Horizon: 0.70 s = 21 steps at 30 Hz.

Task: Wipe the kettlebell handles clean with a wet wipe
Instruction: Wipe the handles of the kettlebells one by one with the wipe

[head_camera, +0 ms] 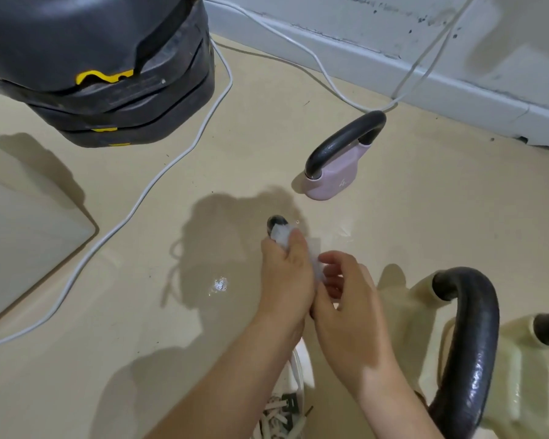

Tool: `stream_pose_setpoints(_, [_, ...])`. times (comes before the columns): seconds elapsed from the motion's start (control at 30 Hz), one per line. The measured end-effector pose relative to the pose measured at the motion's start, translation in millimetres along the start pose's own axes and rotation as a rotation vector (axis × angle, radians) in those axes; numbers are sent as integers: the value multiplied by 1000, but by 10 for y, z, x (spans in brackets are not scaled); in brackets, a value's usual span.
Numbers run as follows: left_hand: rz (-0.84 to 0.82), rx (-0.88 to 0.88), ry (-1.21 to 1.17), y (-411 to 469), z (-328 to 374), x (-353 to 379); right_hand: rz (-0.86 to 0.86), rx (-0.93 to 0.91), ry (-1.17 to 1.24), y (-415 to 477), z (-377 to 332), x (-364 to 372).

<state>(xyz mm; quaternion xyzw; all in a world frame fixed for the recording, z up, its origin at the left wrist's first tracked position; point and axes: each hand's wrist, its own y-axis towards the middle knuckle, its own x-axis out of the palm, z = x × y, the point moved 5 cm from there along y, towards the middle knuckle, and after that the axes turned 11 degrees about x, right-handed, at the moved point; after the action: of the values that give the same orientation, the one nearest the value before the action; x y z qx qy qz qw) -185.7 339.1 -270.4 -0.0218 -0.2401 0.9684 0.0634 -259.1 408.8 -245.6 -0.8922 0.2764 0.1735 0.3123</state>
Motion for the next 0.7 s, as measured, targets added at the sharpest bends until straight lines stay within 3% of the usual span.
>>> stream_pose_setpoints(0.2, [120,-28,63,352,106,-78,-68,-99,-127,225,-218,65])
stream_pose_setpoints(0.33, [-95,-194,168,577,148,-28,-63,-136,-344,361,-365,141])
stream_pose_setpoints(0.5, [-384,-322,528,746,203,-93,-109,-130,-547,401,-416,380])
stream_pose_setpoints(0.7, [-553,-425,745,866,260,-123,-315,48,-379,598,-575,430])
